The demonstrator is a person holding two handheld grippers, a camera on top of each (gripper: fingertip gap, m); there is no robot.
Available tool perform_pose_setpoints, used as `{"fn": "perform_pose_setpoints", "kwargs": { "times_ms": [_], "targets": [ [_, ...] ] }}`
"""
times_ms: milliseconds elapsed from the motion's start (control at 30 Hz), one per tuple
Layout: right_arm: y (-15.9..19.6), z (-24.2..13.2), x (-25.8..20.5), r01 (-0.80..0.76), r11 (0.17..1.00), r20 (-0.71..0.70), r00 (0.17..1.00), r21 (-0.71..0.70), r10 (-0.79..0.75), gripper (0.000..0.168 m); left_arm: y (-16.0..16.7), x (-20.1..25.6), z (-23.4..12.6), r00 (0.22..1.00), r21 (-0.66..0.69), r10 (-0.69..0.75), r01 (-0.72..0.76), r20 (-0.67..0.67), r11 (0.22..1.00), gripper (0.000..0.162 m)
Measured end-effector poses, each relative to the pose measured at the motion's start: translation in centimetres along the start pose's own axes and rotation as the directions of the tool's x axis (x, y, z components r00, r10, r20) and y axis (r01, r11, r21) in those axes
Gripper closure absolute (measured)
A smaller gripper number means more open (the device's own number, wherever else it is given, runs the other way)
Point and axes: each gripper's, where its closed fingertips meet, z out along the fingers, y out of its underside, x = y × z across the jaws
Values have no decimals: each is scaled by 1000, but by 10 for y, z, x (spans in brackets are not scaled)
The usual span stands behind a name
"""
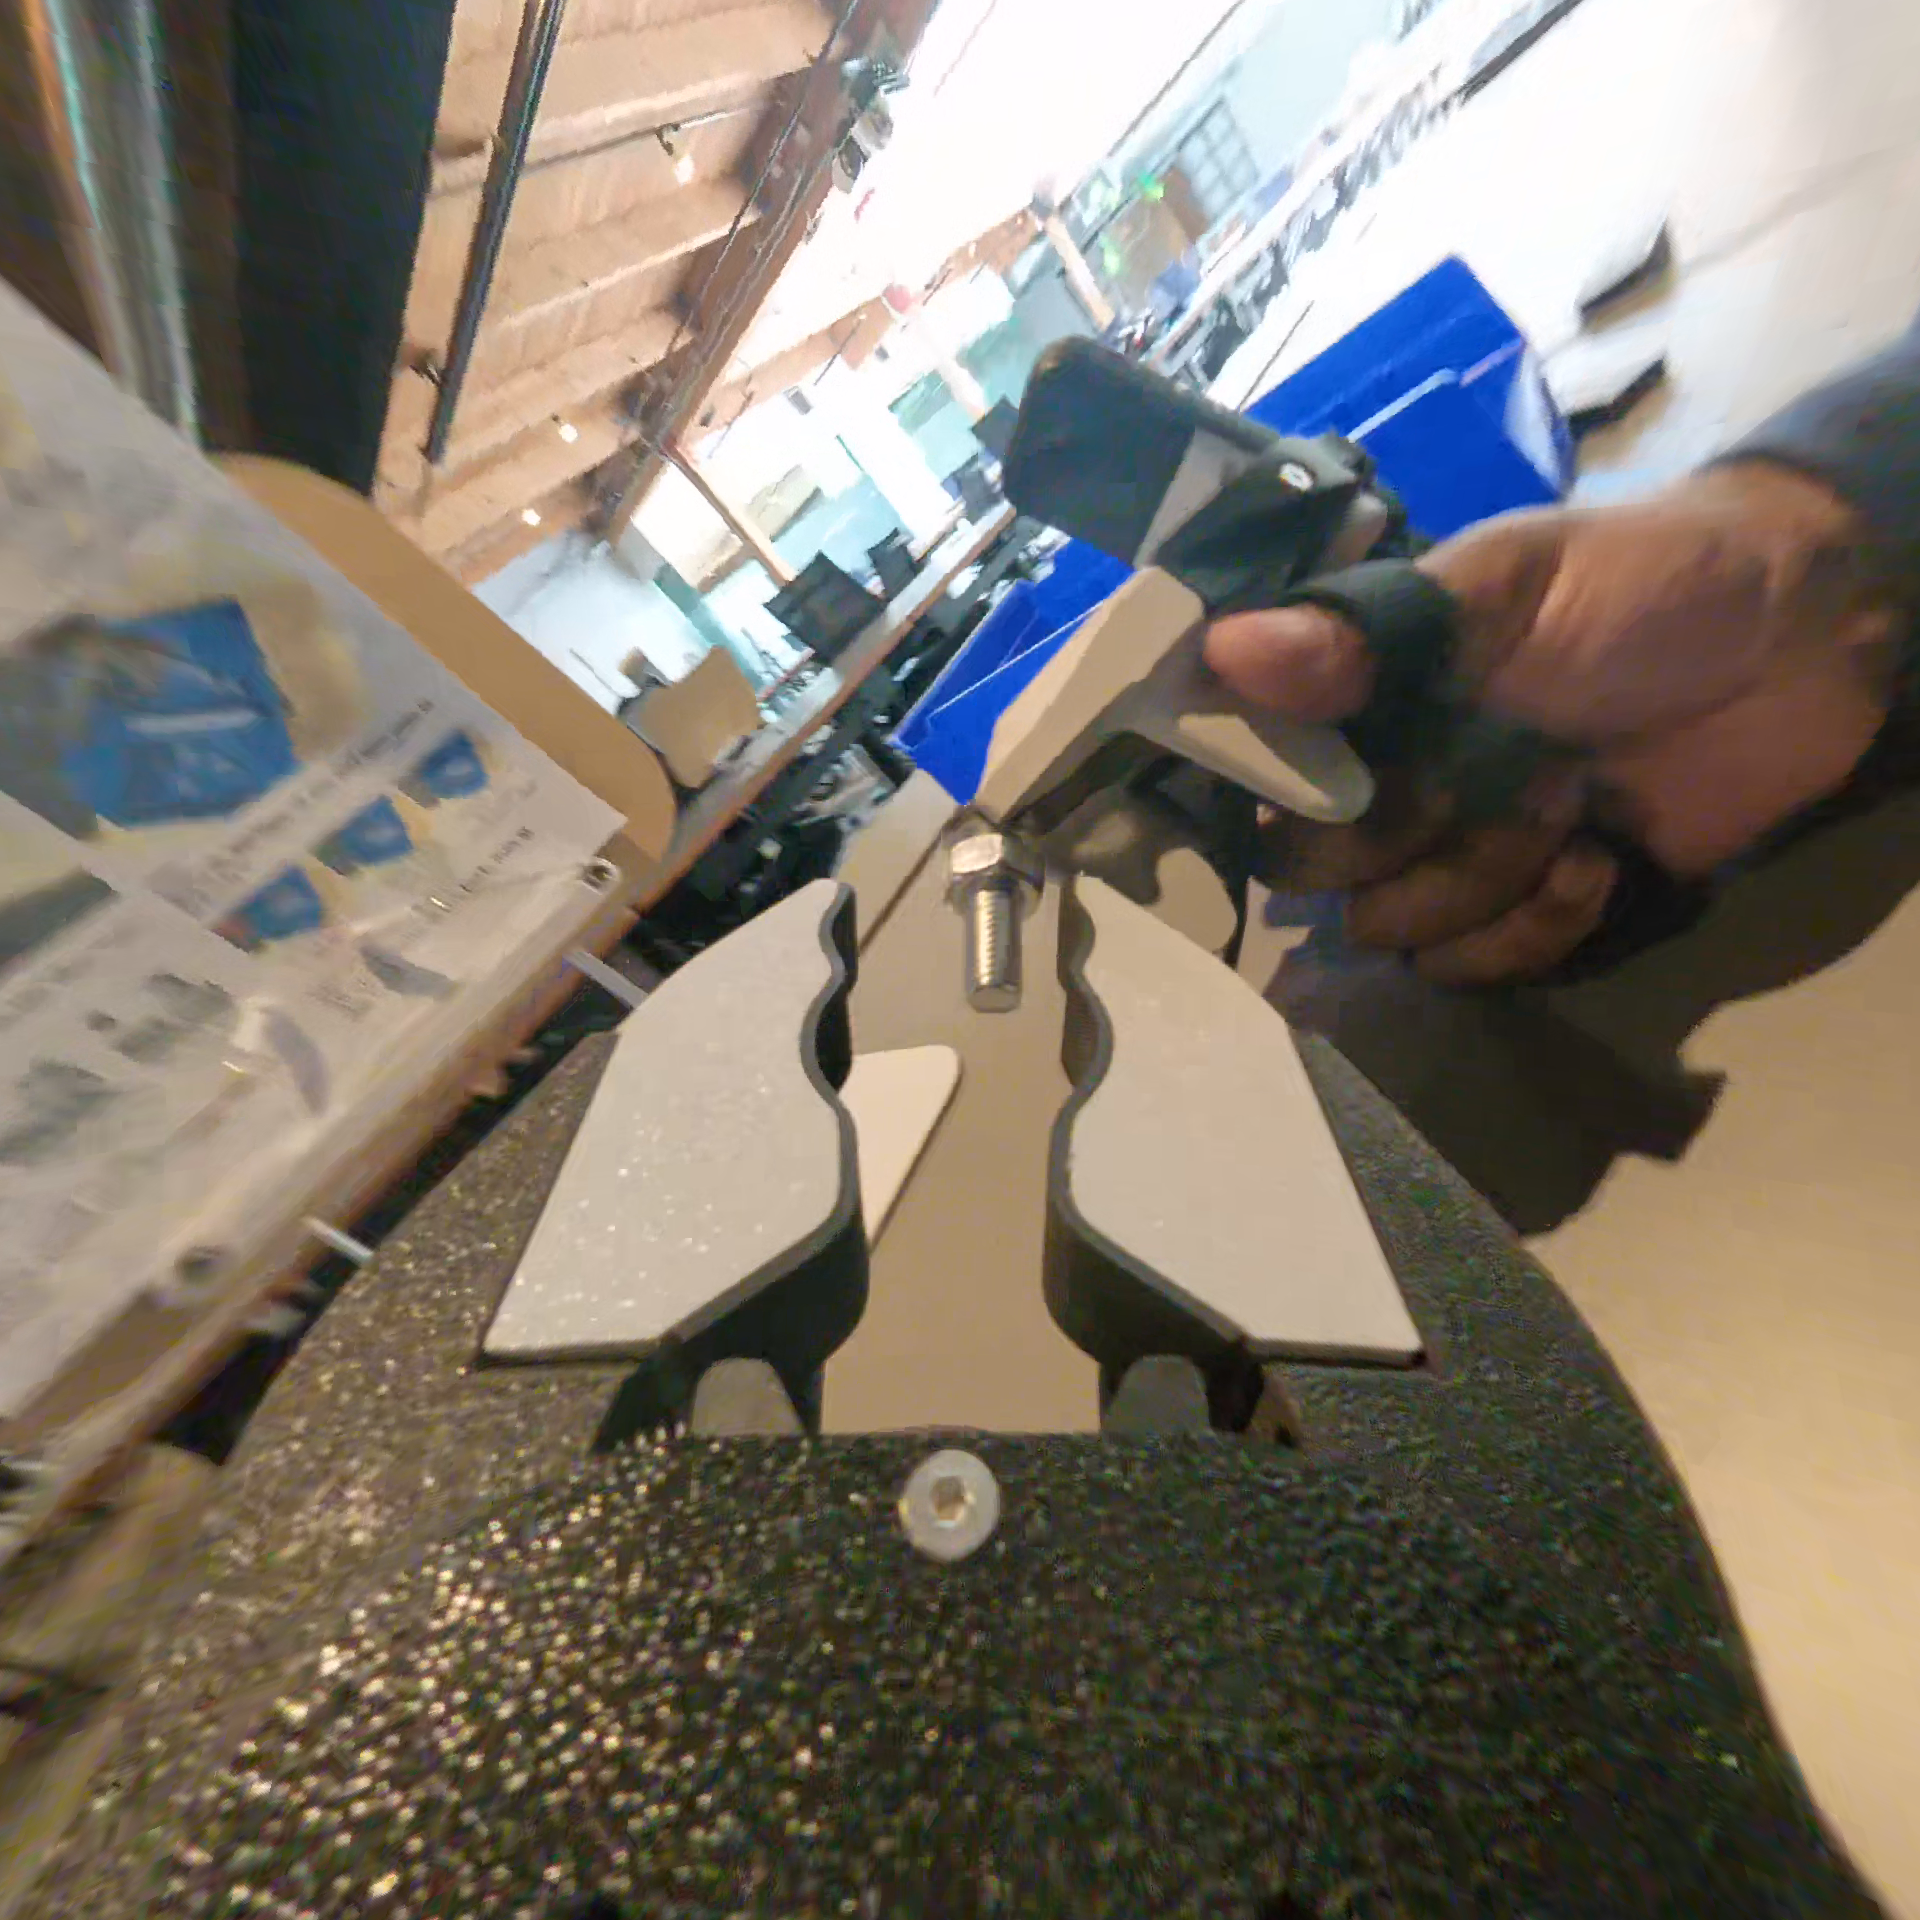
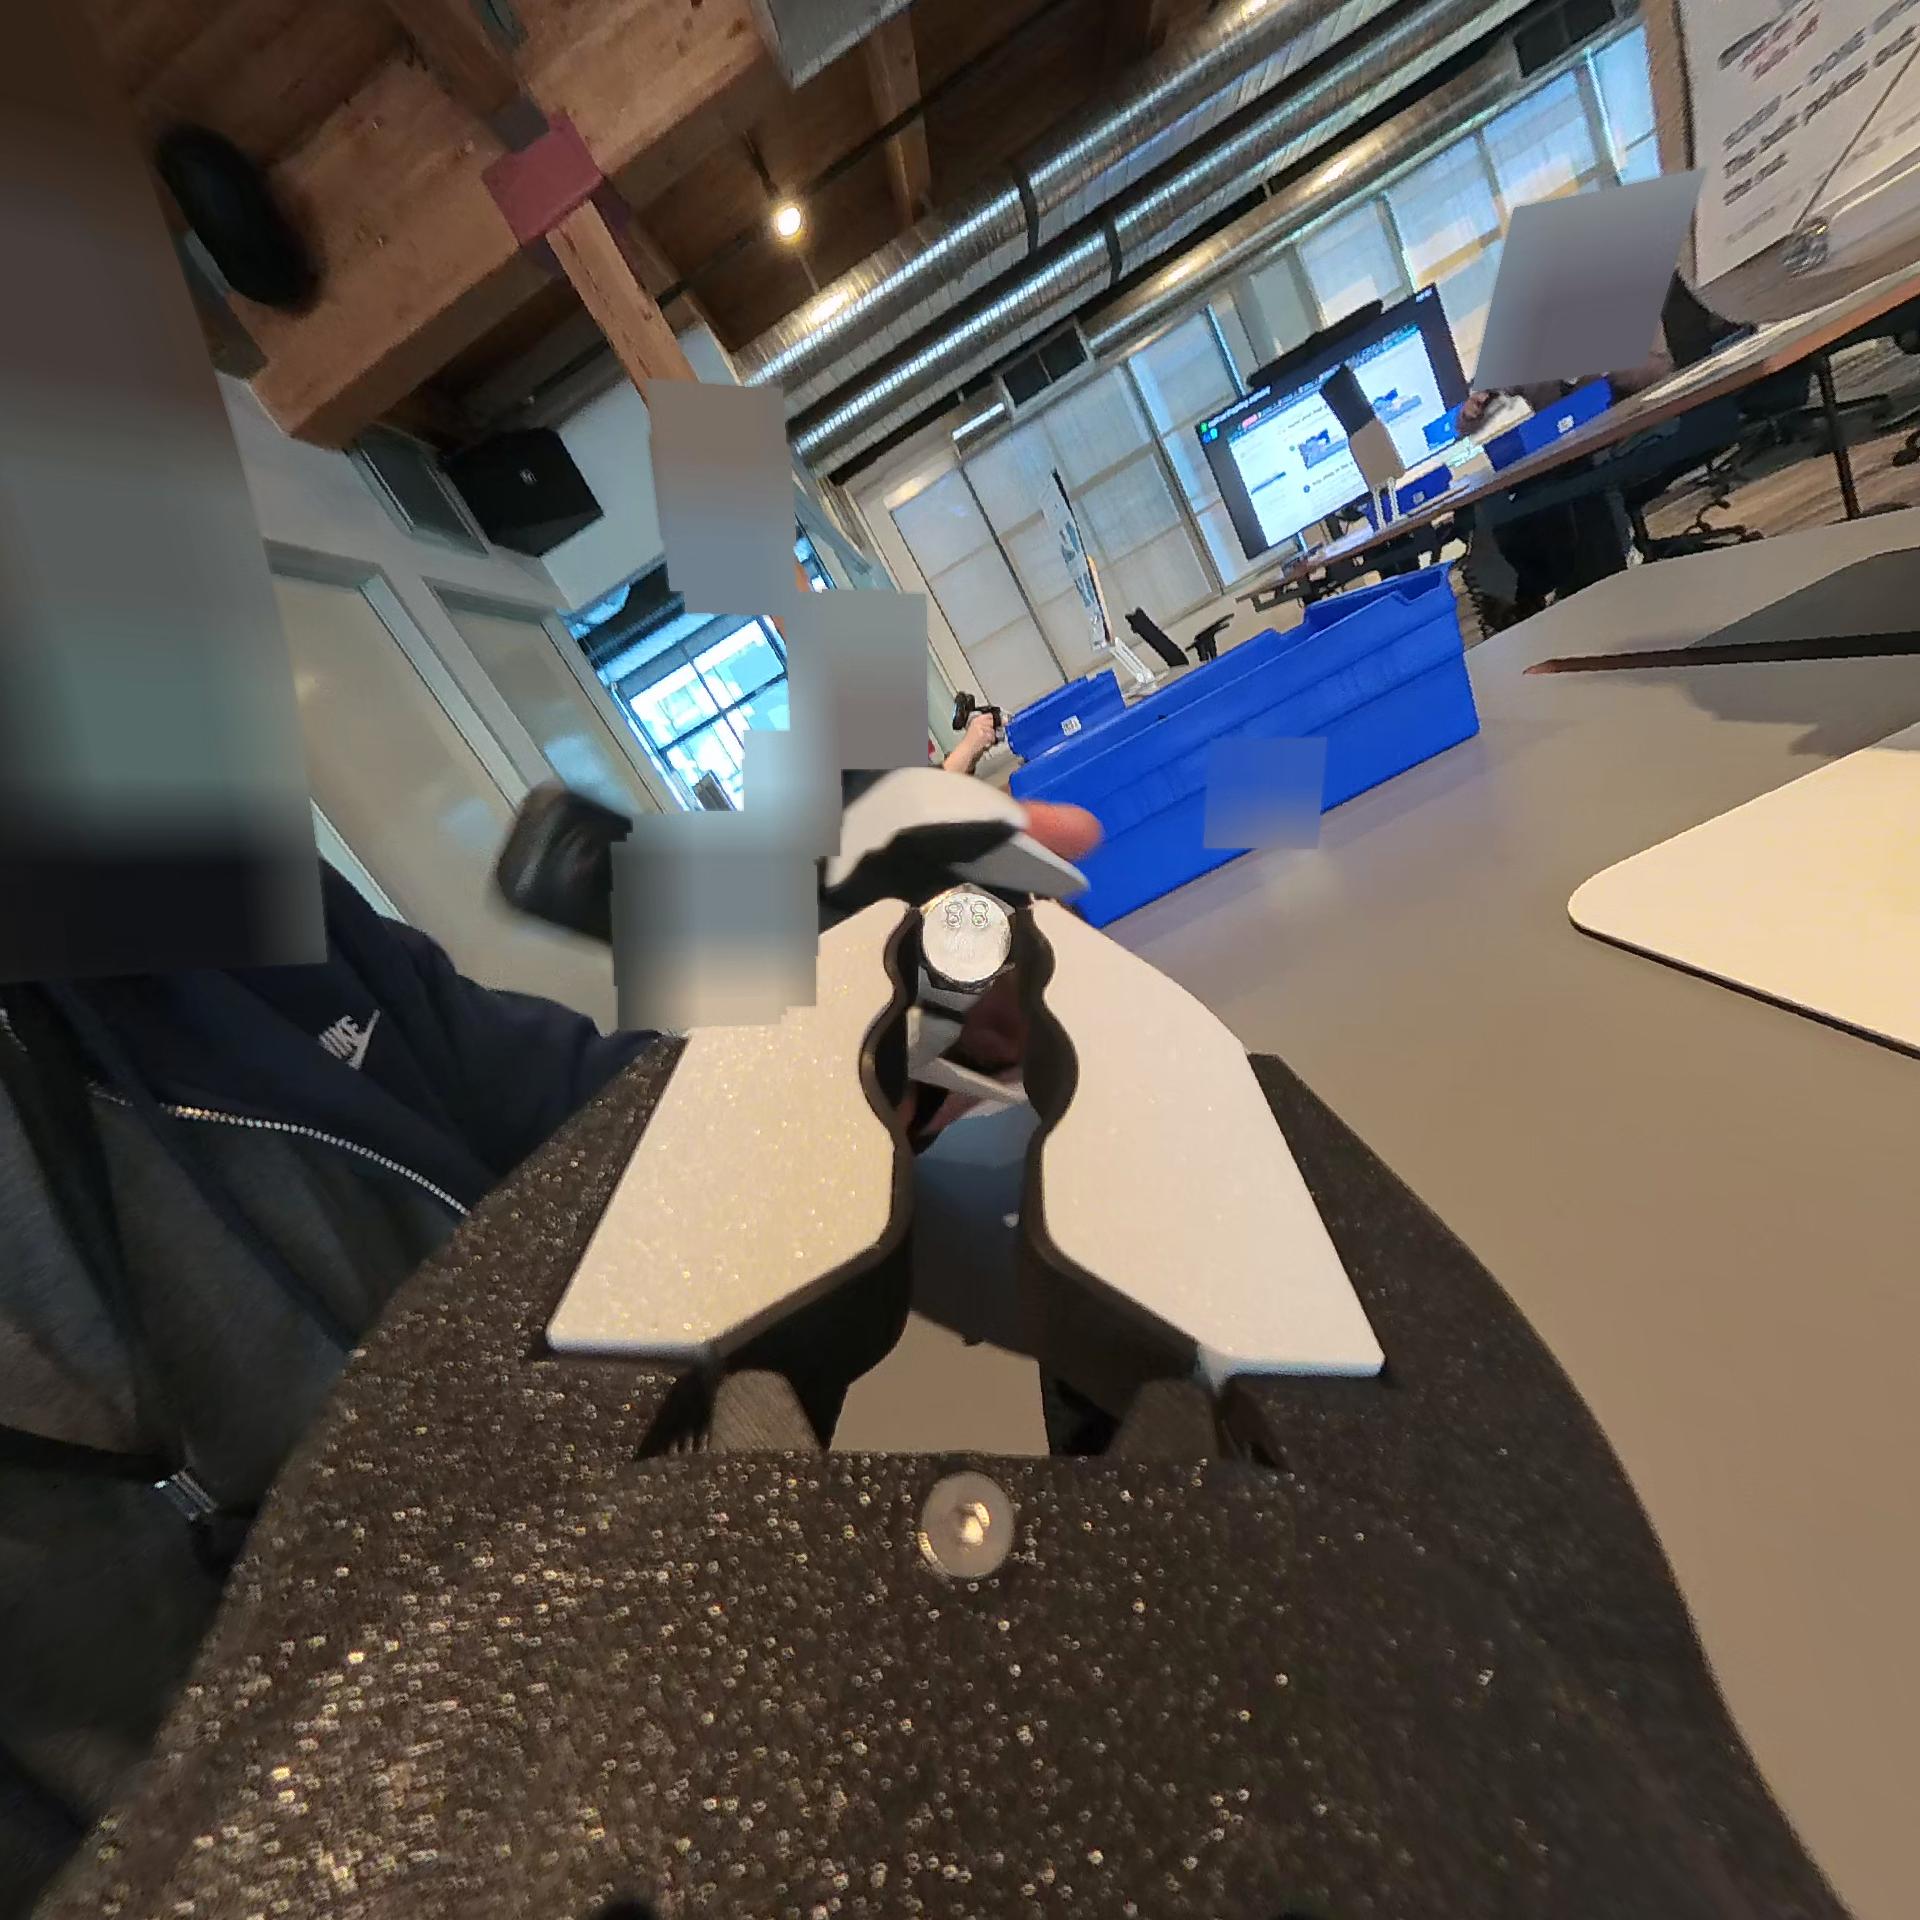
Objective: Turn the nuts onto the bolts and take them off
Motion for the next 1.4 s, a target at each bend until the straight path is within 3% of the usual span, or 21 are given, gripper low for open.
{"fn": "perform_pose_setpoints", "kwargs": {
  "times_ms": [200,300,433,533,633,700,767,833,933,1100,1233,1300,1400],
  "targets": [
    [0,0,0,-2,1000,1,1000,2,2,152,1,3,1,907,17,-393,400,-149,916,130],
    [0,0,-1,2,1000,-1,1000,0,-2,152,-2,10,1,865,17,-454,469,-214,883,129],
    [0,0,0,3,1000,-3,1000,-3,-3,152,-3,12,3,876,14,-440,451,-196,892,132],
    [1,1,0,8,1000,-5,1000,-10,-8,152,-3,9,2,928,14,-346,351,-136,936,140],
    [1,1,-1,7,1000,1,1000,-8,-7,152,-3,7,2,998,-7,-54,53,-25,999,143],
    [2,1,-1,7,1000,2,1000,-9,-7,152,-2,6,2,979,-54,195,-192,52,980,143],
    [1,0,0,2,1000,-1,1000,-2,-2,152,-4,9,2,937,-67,342,-338,65,939,138],
    [-1,-1,0,-7,1000,0,1000,8,7,152,-8,15,2,964,-19,263,-263,20,965,130],
    [-2,-2,1,-10,1000,1,1000,14,10,152,-8,7,1,999,26,-31,31,-21,999,122],
    [-1,-1,0,-8,1000,2,1000,10,8,152,-4,1,1,920,30,-374,380,-118,924,122],
    [-1,-1,0,-7,1000,1,1000,6,7,152,-5,5,2,859,20,-481,492,-175,871,129],
    [0,0,0,-3,1000,2,1000,1,3,152,-5,10,3,845,4,-498,508,-196,861,141],
    [1,0,0,-6,1000,0,1000,-1,6,152,-3,9,4,894,3,-421,426,-151,905,144]
  ]
}}
